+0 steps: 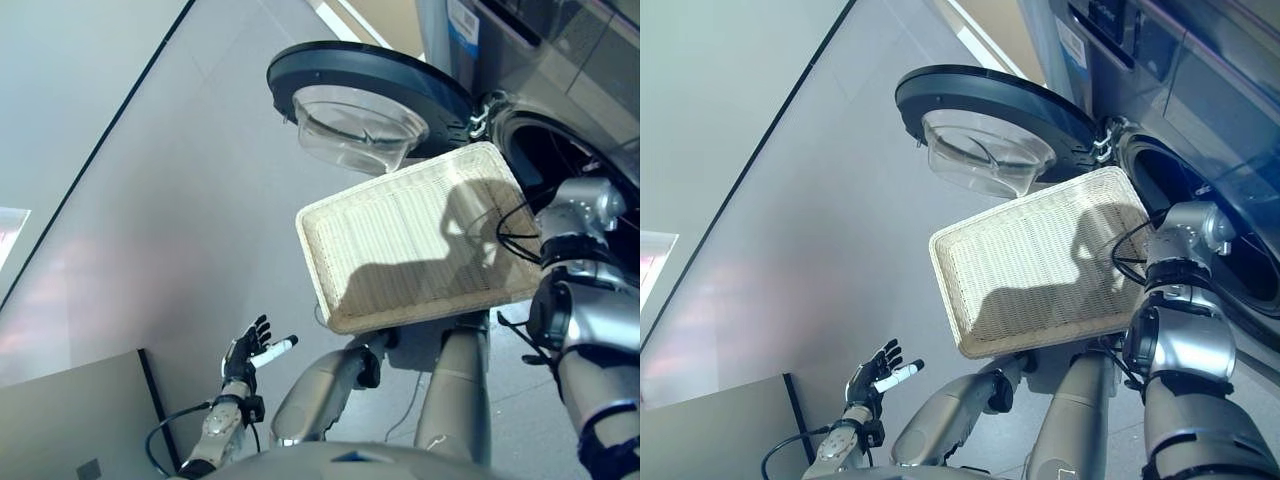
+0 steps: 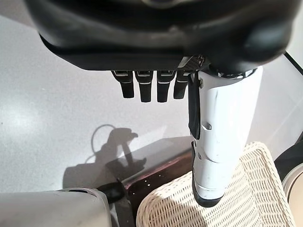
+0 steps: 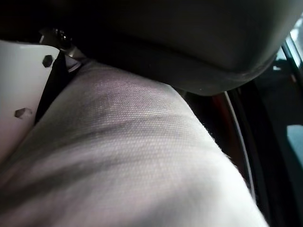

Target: Pick up the clothes and place them into the washing machine

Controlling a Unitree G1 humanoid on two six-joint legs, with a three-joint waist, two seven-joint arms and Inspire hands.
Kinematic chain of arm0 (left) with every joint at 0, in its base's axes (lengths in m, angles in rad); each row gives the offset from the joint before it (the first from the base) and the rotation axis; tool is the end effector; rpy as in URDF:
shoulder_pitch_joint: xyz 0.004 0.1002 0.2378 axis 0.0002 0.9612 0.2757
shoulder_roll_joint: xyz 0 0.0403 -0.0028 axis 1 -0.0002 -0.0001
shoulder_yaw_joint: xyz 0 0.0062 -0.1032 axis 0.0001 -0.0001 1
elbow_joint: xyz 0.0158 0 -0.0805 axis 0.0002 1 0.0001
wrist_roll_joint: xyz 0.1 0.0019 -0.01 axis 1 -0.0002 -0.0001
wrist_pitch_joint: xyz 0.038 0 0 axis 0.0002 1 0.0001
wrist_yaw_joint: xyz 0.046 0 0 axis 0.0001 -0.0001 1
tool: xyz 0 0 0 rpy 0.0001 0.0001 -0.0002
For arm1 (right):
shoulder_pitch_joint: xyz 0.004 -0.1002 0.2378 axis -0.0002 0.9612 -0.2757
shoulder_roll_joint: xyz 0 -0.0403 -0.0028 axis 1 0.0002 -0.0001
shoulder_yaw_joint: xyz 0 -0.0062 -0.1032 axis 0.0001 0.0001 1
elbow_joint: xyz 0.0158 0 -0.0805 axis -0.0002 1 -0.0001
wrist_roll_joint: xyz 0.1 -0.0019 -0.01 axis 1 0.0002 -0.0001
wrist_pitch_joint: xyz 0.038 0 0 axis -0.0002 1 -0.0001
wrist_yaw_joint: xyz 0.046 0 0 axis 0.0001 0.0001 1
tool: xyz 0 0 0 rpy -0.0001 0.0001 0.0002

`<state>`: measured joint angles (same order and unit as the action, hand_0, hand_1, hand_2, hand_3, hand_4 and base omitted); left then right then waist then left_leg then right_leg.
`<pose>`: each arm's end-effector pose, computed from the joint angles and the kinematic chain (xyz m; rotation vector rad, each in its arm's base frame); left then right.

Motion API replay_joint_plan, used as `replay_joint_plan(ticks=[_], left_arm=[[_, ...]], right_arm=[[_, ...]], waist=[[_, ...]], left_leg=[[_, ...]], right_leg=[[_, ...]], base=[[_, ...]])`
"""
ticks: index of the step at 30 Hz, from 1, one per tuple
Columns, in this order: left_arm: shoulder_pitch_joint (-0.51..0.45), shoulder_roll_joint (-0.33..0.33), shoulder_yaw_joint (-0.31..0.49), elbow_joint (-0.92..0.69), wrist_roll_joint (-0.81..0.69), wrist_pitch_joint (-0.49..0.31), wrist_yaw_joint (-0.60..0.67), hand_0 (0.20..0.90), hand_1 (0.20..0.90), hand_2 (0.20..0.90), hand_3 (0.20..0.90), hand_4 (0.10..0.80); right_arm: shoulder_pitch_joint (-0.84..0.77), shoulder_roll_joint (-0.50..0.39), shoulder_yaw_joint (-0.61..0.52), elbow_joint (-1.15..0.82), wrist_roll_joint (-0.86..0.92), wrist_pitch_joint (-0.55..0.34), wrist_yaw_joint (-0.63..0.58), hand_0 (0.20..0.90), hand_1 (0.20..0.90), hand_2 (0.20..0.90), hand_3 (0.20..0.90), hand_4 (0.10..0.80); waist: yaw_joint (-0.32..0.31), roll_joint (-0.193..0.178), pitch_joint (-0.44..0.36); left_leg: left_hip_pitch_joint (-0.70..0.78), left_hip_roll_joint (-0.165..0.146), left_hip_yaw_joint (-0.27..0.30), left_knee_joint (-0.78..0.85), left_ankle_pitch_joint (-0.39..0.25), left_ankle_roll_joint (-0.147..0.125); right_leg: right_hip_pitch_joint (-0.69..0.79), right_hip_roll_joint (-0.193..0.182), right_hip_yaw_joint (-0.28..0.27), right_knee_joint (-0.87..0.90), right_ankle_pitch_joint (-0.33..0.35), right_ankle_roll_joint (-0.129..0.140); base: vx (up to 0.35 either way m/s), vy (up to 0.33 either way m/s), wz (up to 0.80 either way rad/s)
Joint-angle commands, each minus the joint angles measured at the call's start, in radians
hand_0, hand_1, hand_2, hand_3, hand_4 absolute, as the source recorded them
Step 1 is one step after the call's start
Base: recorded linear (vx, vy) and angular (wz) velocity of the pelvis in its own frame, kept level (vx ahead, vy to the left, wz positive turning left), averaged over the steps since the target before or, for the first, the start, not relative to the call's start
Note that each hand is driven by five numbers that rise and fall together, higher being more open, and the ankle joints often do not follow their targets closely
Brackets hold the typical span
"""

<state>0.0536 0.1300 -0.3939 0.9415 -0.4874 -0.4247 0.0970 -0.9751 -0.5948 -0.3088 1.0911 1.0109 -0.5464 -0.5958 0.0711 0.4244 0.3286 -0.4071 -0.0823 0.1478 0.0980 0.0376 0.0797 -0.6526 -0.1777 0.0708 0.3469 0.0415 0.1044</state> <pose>0.1077 0.1520 -0.0975 -0.1231 0.6284 0.0792 0.3177 -0.3199 0.1909 0.9220 -0.5014 -1.1529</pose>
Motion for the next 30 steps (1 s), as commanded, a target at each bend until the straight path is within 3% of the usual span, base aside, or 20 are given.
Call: replay_joint_plan(ticks=[1,5,6,10,17,24,30], left_arm=[[0.031,0.039,0.028,0.069,-0.032,-0.044,0.038,0.900,0.900,0.900,0.900,0.800],[0.030,0.038,0.028,0.064,-0.035,-0.043,0.034,0.900,0.900,0.900,0.900,0.800],[0.031,0.036,0.026,0.066,-0.033,-0.044,0.035,0.900,0.900,0.900,0.900,0.800],[0.035,0.031,0.021,0.067,-0.041,-0.044,0.033,0.900,0.900,0.900,0.900,0.800],[0.037,0.024,0.014,0.065,-0.044,-0.041,0.033,0.900,0.900,0.900,0.900,0.800],[0.048,0.038,0.022,0.046,-0.028,-0.030,0.032,0.900,0.900,0.900,0.900,0.800],[0.066,0.053,0.023,0.038,-0.019,-0.026,0.020,0.900,0.900,0.900,0.900,0.800]], right_arm=[[-0.005,-0.049,0.075,-0.103,-0.048,-0.107,-0.009,0.200,0.200,0.200,0.200,0.300],[0.009,-0.039,0.072,-0.109,-0.050,-0.109,-0.012,0.200,0.200,0.200,0.200,0.300],[0.011,-0.039,0.070,-0.108,-0.050,-0.109,-0.013,0.900,0.900,0.900,0.900,0.800],[0.034,0.002,0.045,-0.136,-0.026,-0.143,-0.017,0.900,0.900,0.900,0.900,0.800],[0.050,0.035,0.041,-0.113,-0.012,-0.124,-0.026,0.900,0.900,0.900,0.900,0.800],[0.056,0.052,0.044,-0.137,-0.021,-0.124,-0.040,0.900,0.900,0.900,0.900,0.800],[0.045,0.066,0.053,-0.164,-0.022,-0.125,-0.040,0.900,0.900,0.900,0.900,0.800]], waist=[[0.031,-0.001,-0.141],[0.032,0.003,-0.143],[0.032,0.005,-0.144],[0.033,0.010,-0.147],[0.032,0.018,-0.142],[0.014,0.002,-0.093],[0.010,0.005,-0.083]], left_leg=[[-0.070,0.006,-0.044,0.042,0.003,-0.095],[-0.066,0.004,-0.040,0.042,0.001,-0.093],[-0.066,0.004,-0.040,0.042,0.001,-0.093],[-0.067,0.001,-0.041,0.042,0.001,-0.092],[-0.076,0.000,-0.033,0.056,-0.008,-0.091],[-0.190,0.009,0.018,0.283,-0.090,-0.090],[-0.240,0.010,0.034,0.363,-0.130,-0.083]], right_leg=[[0.088,0.081,-0.046,-0.032,-0.085,-0.080],[0.089,0.080,-0.043,-0.034,-0.084,-0.079],[0.089,0.080,-0.044,-0.032,-0.085,-0.078],[0.089,0.078,-0.042,-0.033,-0.085,-0.078],[0.075,0.079,-0.040,-0.018,-0.091,-0.079],[-0.001,0.061,-0.044,0.173,-0.163,-0.089],[-0.055,0.046,-0.031,0.264,-0.195,-0.087]], base=[[0.000,0.000,0.00],[0.000,0.000,0.00],[0.000,0.000,0.00],[0.000,0.000,0.00],[-0.004,-0.001,0.00],[-0.038,-0.032,0.06],[-0.004,-0.003,0.05]])
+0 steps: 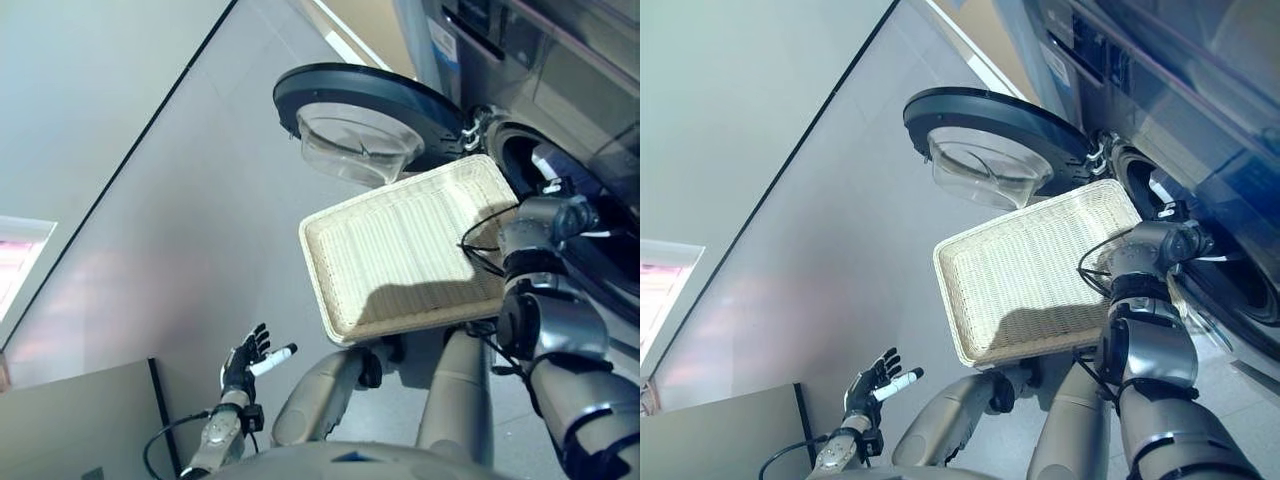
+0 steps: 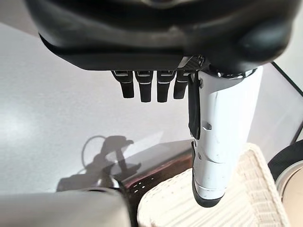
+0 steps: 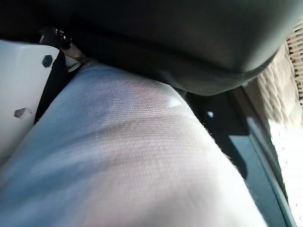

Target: Pick up the clothes and place them into the washing machine

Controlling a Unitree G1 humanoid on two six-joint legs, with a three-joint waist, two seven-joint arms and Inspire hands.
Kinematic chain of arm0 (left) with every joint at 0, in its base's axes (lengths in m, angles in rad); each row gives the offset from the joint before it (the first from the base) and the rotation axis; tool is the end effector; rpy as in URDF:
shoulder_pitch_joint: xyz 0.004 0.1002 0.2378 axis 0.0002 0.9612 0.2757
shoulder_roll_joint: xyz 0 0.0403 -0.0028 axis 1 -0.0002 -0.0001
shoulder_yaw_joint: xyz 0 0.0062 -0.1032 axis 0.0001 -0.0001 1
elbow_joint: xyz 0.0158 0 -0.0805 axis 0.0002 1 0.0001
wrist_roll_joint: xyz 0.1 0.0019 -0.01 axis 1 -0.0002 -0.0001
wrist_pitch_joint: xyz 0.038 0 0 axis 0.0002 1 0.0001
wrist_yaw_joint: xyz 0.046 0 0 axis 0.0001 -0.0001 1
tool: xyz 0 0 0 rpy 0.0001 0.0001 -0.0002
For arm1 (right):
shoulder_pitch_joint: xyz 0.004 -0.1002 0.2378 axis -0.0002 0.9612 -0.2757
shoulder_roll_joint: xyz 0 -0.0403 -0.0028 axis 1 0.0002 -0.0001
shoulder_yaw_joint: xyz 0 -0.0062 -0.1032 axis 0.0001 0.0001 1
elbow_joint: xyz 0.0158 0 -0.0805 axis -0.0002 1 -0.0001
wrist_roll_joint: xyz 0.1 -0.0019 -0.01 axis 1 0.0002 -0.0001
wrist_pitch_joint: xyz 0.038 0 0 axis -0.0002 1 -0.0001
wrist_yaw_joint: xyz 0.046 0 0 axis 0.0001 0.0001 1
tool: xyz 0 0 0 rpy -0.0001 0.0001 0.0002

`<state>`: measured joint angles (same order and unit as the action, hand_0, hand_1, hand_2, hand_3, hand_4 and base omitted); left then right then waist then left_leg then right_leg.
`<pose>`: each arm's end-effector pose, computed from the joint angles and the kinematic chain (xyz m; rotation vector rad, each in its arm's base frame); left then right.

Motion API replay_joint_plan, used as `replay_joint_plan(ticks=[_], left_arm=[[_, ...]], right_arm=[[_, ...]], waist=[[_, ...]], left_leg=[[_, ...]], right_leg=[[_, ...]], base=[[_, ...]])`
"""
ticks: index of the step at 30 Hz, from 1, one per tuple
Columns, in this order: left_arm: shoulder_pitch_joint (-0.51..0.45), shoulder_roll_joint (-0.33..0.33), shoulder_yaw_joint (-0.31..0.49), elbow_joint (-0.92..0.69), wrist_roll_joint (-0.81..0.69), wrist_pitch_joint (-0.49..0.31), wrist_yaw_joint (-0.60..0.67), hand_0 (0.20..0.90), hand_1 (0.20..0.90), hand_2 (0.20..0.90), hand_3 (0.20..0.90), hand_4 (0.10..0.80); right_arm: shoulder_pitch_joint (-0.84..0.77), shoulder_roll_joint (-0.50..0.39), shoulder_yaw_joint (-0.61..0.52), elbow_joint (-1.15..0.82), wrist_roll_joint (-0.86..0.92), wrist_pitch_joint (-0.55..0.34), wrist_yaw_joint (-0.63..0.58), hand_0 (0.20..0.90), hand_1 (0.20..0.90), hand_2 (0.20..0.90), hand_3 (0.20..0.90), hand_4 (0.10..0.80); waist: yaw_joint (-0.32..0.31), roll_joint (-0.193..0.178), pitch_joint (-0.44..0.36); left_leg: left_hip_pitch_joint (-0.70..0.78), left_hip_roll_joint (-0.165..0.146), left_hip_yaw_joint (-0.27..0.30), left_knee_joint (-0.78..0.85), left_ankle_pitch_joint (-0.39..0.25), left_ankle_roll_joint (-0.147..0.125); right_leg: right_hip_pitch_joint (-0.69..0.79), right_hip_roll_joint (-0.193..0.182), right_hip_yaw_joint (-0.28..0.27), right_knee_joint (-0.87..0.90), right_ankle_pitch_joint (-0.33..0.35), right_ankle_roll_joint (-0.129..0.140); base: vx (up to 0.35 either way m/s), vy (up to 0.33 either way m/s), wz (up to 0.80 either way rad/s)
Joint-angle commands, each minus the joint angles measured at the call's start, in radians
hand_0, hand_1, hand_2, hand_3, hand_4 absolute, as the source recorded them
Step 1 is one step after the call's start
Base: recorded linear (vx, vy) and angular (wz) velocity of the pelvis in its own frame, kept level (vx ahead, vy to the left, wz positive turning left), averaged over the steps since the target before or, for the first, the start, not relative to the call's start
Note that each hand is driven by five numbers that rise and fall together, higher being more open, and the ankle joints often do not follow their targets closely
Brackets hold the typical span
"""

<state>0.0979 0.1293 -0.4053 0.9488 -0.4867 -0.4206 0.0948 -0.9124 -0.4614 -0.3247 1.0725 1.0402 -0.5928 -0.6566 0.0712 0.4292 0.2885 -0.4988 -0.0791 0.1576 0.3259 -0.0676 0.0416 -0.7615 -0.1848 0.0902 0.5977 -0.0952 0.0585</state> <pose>0.0911 0.1520 -0.1025 -0.1208 0.6828 0.0816 0.3230 -0.2905 0.1535 1.0143 -0.3730 -1.2110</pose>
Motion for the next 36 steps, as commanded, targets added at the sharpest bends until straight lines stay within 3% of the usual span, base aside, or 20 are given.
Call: replay_joint_plan(ticks=[1,8,9,10,18,19,21,22,26,27,28,29,36], left_arm=[[0.023,0.055,0.033,0.028,-0.018,-0.030,0.023,0.900,0.900,0.900,0.900,0.800],[0.024,0.063,0.024,0.011,-0.012,-0.031,0.024,0.900,0.900,0.900,0.900,0.800],[0.023,0.064,0.023,0.010,-0.010,-0.032,0.025,0.900,0.900,0.900,0.900,0.800],[0.026,0.062,0.021,0.011,-0.008,-0.033,0.028,0.900,0.900,0.900,0.900,0.800],[0.021,0.059,0.034,0.012,-0.012,-0.041,0.026,0.900,0.900,0.900,0.900,0.800],[0.019,0.061,0.038,0.014,-0.013,-0.042,0.026,0.900,0.900,0.900,0.900,0.800],[0.017,0.062,0.042,0.022,-0.012,-0.045,0.029,0.900,0.900,0.900,0.900,0.800],[0.018,0.061,0.042,0.022,-0.012,-0.046,0.031,0.900,0.900,0.900,0.900,0.800],[0.019,0.059,0.044,0.022,-0.011,-0.053,0.033,0.900,0.900,0.900,0.900,0.800],[0.014,0.059,0.046,0.028,-0.006,-0.051,0.034,0.900,0.900,0.900,0.900,0.800],[0.013,0.059,0.050,0.025,-0.011,-0.054,0.031,0.900,0.900,0.900,0.900,0.800],[0.015,0.059,0.051,0.024,-0.010,-0.055,0.030,0.900,0.900,0.900,0.900,0.800],[0.025,0.059,0.056,0.023,-0.015,-0.053,0.019,0.900,0.900,0.900,0.900,0.800]], right_arm=[[-0.023,-0.068,0.071,-0.147,-0.053,-0.079,0.019,0.900,0.900,0.900,0.900,0.800],[-0.045,-0.086,0.084,-0.142,-0.073,-0.076,0.008,0.900,0.900,0.900,0.900,0.800],[-0.048,-0.091,0.087,-0.137,-0.076,-0.070,0.011,0.362,0.362,0.362,0.362,0.416],[-0.049,-0.092,0.089,-0.128,-0.082,-0.066,0.010,0.200,0.200,0.200,0.200,0.300],[-0.033,-0.098,0.103,-0.136,-0.102,-0.071,0.029,0.200,0.200,0.200,0.200,0.300],[-0.032,-0.100,0.104,-0.136,-0.100,-0.071,0.032,0.900,0.900,0.900,0.900,0.800],[-0.033,-0.104,0.104,-0.134,-0.104,-0.070,0.034,0.900,0.900,0.900,0.900,0.800],[-0.036,-0.106,0.106,-0.134,-0.111,-0.069,0.027,0.200,0.200,0.200,0.200,0.300],[-0.020,-0.100,0.109,-0.170,-0.155,-0.068,0.011,0.200,0.200,0.200,0.200,0.300],[-0.017,-0.106,0.111,-0.158,-0.150,-0.061,0.019,0.354,0.354,0.354,0.354,0.410],[-0.011,-0.101,0.114,-0.165,-0.137,-0.061,0.036,0.851,0.851,0.851,0.851,0.765],[-0.008,-0.103,0.114,-0.159,-0.134,-0.054,0.049,0.900,0.900,0.900,0.900,0.800],[0.004,-0.101,0.114,-0.117,-0.086,-0.051,0.087,0.900,0.900,0.900,0.900,0.800]], waist=[[0.011,0.006,-0.042],[0.011,0.036,-0.039],[0.011,0.039,-0.039],[0.011,0.043,-0.039],[0.013,0.058,-0.049],[0.013,0.059,-0.051],[0.013,0.057,-0.055],[0.013,0.058,-0.056],[0.013,0.058,-0.061],[0.014,0.057,-0.063],[0.015,0.057,-0.063],[0.015,0.056,-0.065],[0.024,0.053,-0.085]], left_leg=[[-0.153,0.005,0.027,0.144,-0.027,-0.043],[-0.167,-0.008,0.042,0.157,-0.038,-0.031],[-0.168,-0.010,0.044,0.158,-0.039,-0.030],[-0.168,-0.012,0.046,0.158,-0.039,-0.028],[-0.169,-0.021,0.059,0.145,-0.035,-0.022],[-0.166,-0.022,0.059,0.143,-0.035,-0.022],[-0.162,-0.024,0.061,0.135,-0.033,-0.022],[-0.159,-0.025,0.061,0.132,-0.032,-0.022],[-0.153,-0.028,0.063,0.121,-0.029,-0.019],[-0.150,-0.028,0.062,0.118,-0.028,-0.019],[-0.150,-0.029,0.063,0.117,-0.028,-0.019],[-0.150,-0.029,0.064,0.117,-0.027,-0.019],[-0.138,-0.027,0.060,0.091,-0.016,-0.018]], right_leg=[[0.046,0.052,-0.048,0.024,-0.063,-0.043],[0.005,0.046,-0.029,0.063,-0.074,-0.042],[0.000,0.045,-0.025,0.069,-0.075,-0.042],[-0.003,0.044,-0.023,0.074,-0.075,-0.042],[-0.021,0.044,-0.015,0.079,-0.070,-0.043],[-0.022,0.044,-0.015,0.080,-0.069,-0.042],[-0.019,0.044,-0.014,0.075,-0.066,-0.042],[-0.020,0.044,-0.013,0.074,-0.064,-0.042],[-0.020,0.045,-0.009,0.071,-0.062,-0.042],[-0.020,0.045,-0.009,0.070,-0.060,-0.041],[-0.020,0.045,-0.008,0.068,-0.058,-0.042],[-0.018,0.046,-0.009,0.065,-0.056,-0.043],[-0.003,0.054,-0.014,0.042,-0.049,-0.044]], base=[[0.004,0.024,-0.04],[0.008,0.033,-0.04],[0.010,0.047,-0.03],[0.012,0.051,-0.04],[0.006,0.040,-0.05],[0.000,0.036,-0.01],[-0.003,0.031,0.00],[0.000,0.000,0.00],[0.000,0.000,0.00],[0.000,0.000,0.00],[0.000,0.000,0.00],[0.000,0.000,0.00],[-0.002,-0.001,-0.01]])
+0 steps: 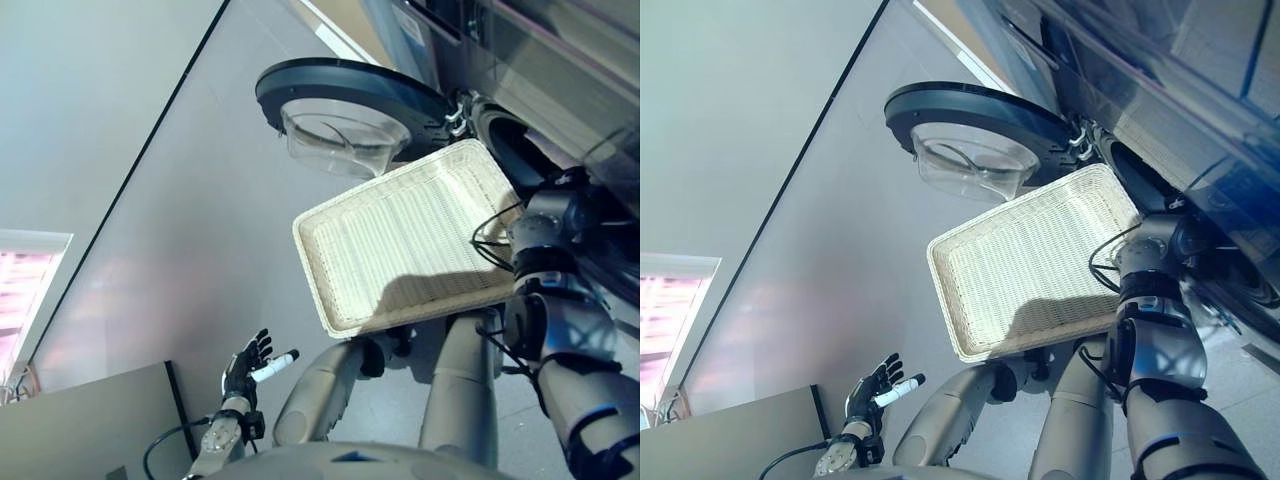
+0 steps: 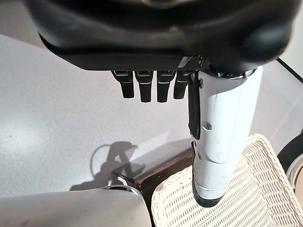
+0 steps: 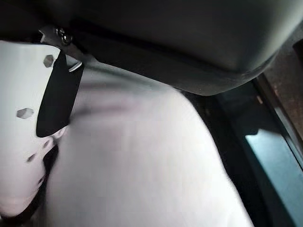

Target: Pick up the clothes and place them into the washing machine

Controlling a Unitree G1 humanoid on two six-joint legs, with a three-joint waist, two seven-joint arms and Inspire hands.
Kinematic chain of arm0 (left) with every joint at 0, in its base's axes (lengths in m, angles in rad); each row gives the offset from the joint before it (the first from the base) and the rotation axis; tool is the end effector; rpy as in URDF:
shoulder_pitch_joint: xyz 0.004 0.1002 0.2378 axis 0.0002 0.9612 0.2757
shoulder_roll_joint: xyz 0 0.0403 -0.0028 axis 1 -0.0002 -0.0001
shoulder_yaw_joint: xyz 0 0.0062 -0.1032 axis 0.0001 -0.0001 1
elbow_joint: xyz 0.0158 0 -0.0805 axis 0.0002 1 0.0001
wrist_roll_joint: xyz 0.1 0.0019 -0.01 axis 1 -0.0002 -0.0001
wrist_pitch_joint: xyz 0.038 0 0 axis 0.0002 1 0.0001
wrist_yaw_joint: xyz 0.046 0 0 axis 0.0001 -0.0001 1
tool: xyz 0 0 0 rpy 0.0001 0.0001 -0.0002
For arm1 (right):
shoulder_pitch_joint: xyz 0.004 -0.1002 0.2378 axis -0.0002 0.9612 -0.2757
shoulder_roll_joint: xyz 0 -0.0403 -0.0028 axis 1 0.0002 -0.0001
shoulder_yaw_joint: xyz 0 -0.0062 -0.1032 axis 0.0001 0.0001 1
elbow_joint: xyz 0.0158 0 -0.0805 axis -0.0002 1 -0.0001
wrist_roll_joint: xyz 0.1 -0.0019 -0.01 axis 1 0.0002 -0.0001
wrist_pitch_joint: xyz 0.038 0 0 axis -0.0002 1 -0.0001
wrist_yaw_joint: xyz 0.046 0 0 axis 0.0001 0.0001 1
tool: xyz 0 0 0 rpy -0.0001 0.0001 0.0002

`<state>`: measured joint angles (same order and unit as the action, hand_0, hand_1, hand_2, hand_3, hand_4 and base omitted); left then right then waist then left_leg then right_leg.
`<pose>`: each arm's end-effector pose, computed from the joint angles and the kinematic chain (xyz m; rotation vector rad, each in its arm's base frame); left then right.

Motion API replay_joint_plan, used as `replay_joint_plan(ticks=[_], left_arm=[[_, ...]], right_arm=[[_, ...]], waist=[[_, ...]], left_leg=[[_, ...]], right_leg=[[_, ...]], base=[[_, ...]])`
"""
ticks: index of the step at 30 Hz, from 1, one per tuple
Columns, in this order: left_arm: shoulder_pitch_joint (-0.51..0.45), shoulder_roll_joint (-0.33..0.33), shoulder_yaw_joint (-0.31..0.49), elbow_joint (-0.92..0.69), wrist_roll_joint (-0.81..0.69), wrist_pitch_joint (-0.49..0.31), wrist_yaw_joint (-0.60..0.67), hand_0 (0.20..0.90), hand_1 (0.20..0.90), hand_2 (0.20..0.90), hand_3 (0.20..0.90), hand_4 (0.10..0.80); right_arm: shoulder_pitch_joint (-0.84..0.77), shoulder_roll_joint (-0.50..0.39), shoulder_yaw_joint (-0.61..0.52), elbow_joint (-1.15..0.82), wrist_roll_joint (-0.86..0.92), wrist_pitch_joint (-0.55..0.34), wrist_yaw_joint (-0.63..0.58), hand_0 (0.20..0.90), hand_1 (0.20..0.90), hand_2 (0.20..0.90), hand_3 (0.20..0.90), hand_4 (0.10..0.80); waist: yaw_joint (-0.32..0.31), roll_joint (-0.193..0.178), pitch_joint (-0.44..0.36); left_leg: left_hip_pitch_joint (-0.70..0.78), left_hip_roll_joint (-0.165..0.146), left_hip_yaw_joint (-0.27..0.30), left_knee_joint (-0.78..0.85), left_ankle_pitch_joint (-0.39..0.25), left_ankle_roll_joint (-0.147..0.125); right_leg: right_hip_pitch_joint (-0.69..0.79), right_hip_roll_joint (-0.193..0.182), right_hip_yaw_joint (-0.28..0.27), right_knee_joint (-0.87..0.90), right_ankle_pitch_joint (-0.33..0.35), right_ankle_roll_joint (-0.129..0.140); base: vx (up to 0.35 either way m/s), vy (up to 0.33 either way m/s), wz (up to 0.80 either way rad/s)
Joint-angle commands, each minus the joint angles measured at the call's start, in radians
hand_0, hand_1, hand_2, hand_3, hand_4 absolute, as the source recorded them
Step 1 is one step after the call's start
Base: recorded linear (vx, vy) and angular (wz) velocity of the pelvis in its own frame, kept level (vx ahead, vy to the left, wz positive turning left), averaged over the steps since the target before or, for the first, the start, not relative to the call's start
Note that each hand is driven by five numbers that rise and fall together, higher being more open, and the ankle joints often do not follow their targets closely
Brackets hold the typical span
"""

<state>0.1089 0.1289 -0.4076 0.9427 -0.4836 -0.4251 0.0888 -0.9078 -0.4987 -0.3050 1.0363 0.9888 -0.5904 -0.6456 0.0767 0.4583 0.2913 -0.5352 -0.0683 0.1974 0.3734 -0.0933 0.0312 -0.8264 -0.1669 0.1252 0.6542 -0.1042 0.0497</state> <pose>0.0882 0.1514 -0.1027 -0.1236 0.6831 0.0737 0.3205 -0.2980 0.1655 0.9325 -0.4473 -1.1756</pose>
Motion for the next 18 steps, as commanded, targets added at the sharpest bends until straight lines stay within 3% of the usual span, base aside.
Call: replay_joint_plan(ticks=[1,8,12,15,18], left_arm=[[0.015,0.058,0.058,0.031,-0.018,-0.047,0.024,0.900,0.900,0.900,0.900,0.800],[0.012,0.066,0.069,0.038,-0.010,-0.030,0.010,0.900,0.900,0.900,0.900,0.800],[0.057,0.092,0.100,-0.038,-0.030,-0.040,-0.003,0.900,0.900,0.900,0.900,0.800],[0.062,0.106,0.106,-0.056,-0.018,-0.042,0.002,0.900,0.900,0.900,0.900,0.800],[0.046,0.099,0.102,-0.022,-0.004,-0.038,0.012,0.900,0.900,0.900,0.900,0.800]], right_arm=[[0.003,-0.060,0.097,-0.077,-0.029,-0.051,0.082,0.900,0.900,0.900,0.900,0.800],[-0.020,-0.077,0.157,0.033,-0.026,0.032,0.104,0.900,0.900,0.900,0.900,0.800],[-0.005,-0.070,0.173,-0.245,-0.046,-0.019,0.153,0.900,0.900,0.900,0.900,0.800],[-0.011,-0.085,0.157,-0.265,-0.063,-0.056,0.129,0.900,0.900,0.900,0.900,0.800],[-0.042,-0.112,0.175,-0.128,-0.054,-0.016,0.137,0.900,0.900,0.900,0.900,0.800]], waist=[[0.020,0.024,-0.090],[0.031,0.021,-0.105],[0.034,0.023,-0.102],[0.036,0.023,-0.102],[0.041,0.016,-0.105]], left_leg=[[-0.101,-0.038,0.019,0.041,0.012,-0.008],[-0.087,-0.032,0.007,0.022,0.021,-0.012],[-0.087,-0.033,0.003,0.019,0.031,-0.014],[-0.091,-0.035,-0.002,0.021,0.036,-0.015],[-0.088,-0.034,-0.005,0.019,0.037,-0.016]], right_leg=[[0.065,0.038,-0.051,-0.017,-0.040,-0.036],[0.088,0.045,-0.059,-0.038,-0.040,-0.037],[0.094,0.042,-0.063,-0.039,-0.042,-0.037],[0.098,0.040,-0.068,-0.041,-0.044,-0.036],[0.106,0.042,-0.074,-0.043,-0.043,-0.035]], base=[[-0.009,-0.013,-0.04],[-0.001,-0.020,-0.02],[-0.003,-0.024,0.00],[-0.005,-0.033,0.03],[-0.002,-0.040,0.04]])
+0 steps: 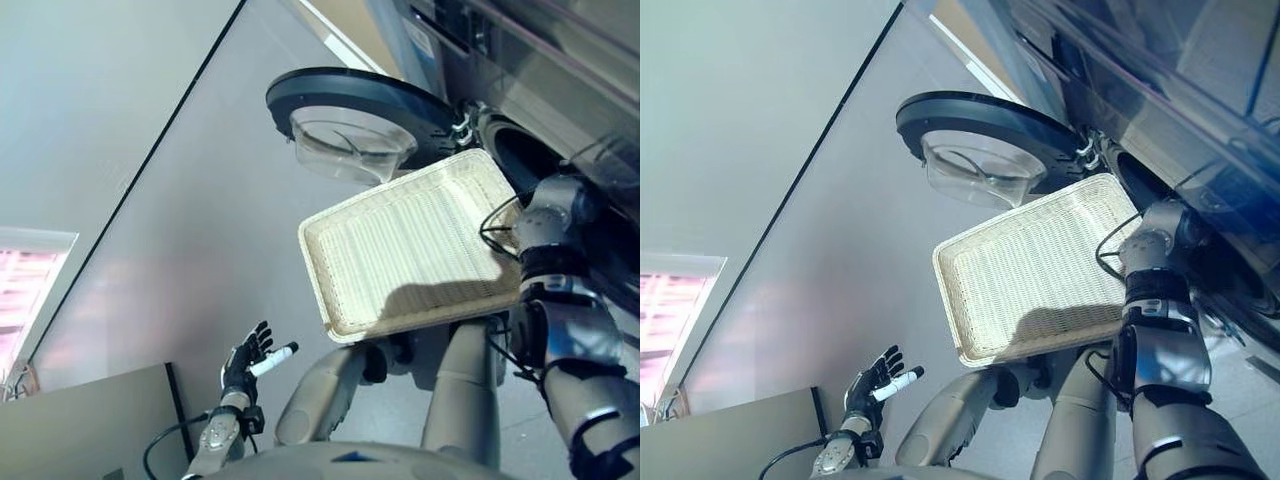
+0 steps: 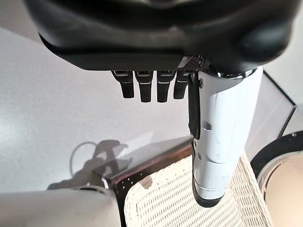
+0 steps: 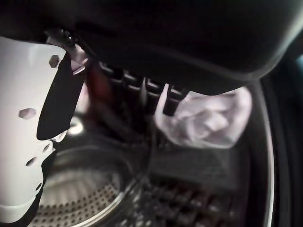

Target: Pick up the clothes and place them into the washing machine

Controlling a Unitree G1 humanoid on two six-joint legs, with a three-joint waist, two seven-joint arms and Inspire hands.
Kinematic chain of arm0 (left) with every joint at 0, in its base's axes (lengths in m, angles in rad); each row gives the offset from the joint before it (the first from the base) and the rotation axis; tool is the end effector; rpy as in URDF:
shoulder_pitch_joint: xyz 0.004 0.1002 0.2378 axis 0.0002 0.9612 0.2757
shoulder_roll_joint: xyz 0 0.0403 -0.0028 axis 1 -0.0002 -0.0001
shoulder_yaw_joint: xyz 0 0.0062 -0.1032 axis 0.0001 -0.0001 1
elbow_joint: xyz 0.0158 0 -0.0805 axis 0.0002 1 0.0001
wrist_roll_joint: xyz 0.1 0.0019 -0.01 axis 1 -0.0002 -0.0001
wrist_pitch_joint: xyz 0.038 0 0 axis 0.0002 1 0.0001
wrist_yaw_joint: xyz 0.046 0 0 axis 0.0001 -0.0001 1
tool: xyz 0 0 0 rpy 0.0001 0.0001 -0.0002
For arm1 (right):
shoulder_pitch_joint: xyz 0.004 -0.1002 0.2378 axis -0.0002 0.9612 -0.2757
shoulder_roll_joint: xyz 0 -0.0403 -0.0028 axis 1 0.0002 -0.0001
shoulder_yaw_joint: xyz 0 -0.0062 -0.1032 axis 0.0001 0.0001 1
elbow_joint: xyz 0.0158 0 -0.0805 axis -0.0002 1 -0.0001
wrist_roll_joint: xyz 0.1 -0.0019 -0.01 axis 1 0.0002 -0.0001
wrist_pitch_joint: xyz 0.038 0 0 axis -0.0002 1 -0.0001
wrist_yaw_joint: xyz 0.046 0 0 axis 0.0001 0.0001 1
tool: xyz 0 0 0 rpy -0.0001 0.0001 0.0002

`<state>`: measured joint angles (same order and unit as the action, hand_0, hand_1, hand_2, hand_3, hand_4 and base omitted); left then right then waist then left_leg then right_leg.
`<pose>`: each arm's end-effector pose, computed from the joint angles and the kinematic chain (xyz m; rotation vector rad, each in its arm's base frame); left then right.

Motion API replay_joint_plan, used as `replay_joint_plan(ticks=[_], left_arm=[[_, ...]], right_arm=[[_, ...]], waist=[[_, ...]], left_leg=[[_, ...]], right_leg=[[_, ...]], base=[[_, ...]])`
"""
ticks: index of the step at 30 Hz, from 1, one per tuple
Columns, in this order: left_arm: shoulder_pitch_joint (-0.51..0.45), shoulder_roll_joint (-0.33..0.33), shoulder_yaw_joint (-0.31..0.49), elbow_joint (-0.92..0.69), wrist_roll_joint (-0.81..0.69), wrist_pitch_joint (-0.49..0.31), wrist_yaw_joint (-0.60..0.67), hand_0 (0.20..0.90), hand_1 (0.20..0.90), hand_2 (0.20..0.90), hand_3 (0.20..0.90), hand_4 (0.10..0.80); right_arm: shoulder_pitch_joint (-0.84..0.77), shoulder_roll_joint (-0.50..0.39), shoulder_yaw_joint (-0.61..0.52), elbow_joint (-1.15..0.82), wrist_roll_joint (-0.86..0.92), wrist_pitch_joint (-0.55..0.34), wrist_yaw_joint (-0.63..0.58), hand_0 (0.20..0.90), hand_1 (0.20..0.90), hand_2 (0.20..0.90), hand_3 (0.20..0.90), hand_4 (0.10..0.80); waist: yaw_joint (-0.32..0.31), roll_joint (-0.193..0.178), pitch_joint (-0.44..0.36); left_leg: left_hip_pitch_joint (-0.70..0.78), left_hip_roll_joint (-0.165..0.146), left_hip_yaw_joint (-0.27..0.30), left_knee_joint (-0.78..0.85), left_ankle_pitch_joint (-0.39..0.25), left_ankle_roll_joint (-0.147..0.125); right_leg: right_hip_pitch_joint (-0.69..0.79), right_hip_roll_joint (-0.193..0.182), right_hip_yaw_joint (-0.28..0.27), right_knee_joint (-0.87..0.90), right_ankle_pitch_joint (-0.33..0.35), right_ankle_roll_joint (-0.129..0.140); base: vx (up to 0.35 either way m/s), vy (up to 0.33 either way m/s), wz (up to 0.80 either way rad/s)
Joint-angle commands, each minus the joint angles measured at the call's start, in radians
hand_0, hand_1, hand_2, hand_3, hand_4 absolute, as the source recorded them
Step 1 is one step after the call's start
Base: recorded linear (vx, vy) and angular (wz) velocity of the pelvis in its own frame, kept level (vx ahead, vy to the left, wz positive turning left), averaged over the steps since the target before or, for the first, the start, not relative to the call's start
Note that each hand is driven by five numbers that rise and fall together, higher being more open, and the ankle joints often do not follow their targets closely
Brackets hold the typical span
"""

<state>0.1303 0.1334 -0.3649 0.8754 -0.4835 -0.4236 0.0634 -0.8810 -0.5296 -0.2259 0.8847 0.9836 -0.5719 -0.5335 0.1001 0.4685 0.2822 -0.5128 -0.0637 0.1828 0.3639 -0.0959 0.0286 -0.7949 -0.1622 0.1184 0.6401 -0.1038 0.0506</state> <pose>0.0920 0.1546 -0.0978 -0.1612 0.6332 0.0812 0.3191 -0.2939 0.1878 0.8310 -0.5929 -0.9505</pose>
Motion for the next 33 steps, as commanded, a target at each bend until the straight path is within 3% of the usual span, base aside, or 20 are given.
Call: replay_joint_plan(ticks=[1,6,16,26,33], left_arm=[[0.015,0.093,0.060,0.063,0.000,-0.035,0.038,0.900,0.900,0.900,0.900,0.800],[-0.018,0.064,0.051,0.109,-0.002,-0.025,0.033,0.900,0.900,0.900,0.900,0.800],[-0.030,0.058,0.069,0.108,0.025,-0.010,0.043,0.900,0.900,0.900,0.900,0.800],[-0.025,0.059,0.091,0.106,0.032,-0.005,0.034,0.900,0.900,0.900,0.900,0.800],[-0.031,0.060,0.131,0.139,0.039,-0.004,0.036,0.900,0.900,0.900,0.900,0.800]], right_arm=[[-0.072,-0.089,0.102,0.081,-0.041,-0.015,0.030,0.900,0.900,0.900,0.900,0.800],[-0.072,-0.059,0.138,0.276,-0.028,0.062,0.057,0.900,0.900,0.900,0.900,0.800],[0.043,0.085,0.193,0.357,-0.029,0.128,0.096,0.900,0.900,0.900,0.900,0.800],[0.199,0.225,0.246,0.306,-0.036,0.142,0.151,0.900,0.900,0.900,0.900,0.800],[0.375,0.306,0.225,0.274,0.004,0.134,0.208,0.900,0.900,0.900,0.900,0.800]], waist=[[0.019,0.002,-0.099],[0.021,-0.007,-0.109],[0.017,-0.039,-0.089],[0.006,-0.099,-0.056],[-0.002,-0.170,-0.054]], left_leg=[[-0.110,-0.038,0.007,0.028,0.039,-0.014],[-0.101,-0.035,0.000,0.017,0.042,-0.014],[-0.083,-0.027,-0.016,0.007,0.051,-0.014],[-0.092,-0.014,-0.030,0.032,0.057,-0.014],[-0.030,-0.008,-0.061,-0.006,0.065,-0.019]], right_leg=[[0.076,0.038,-0.068,-0.031,-0.042,-0.037],[0.087,0.042,-0.074,-0.049,-0.032,-0.038],[0.110,0.054,-0.089,-0.074,-0.022,-0.044],[0.123,0.063,-0.105,-0.078,-0.008,-0.051],[0.208,0.072,-0.135,-0.146,0.011,-0.049]], base=[[0.000,0.000,0.00],[0.000,0.000,0.00],[-0.012,-0.010,0.02],[-0.026,-0.028,0.05],[0.023,-0.041,0.09]])
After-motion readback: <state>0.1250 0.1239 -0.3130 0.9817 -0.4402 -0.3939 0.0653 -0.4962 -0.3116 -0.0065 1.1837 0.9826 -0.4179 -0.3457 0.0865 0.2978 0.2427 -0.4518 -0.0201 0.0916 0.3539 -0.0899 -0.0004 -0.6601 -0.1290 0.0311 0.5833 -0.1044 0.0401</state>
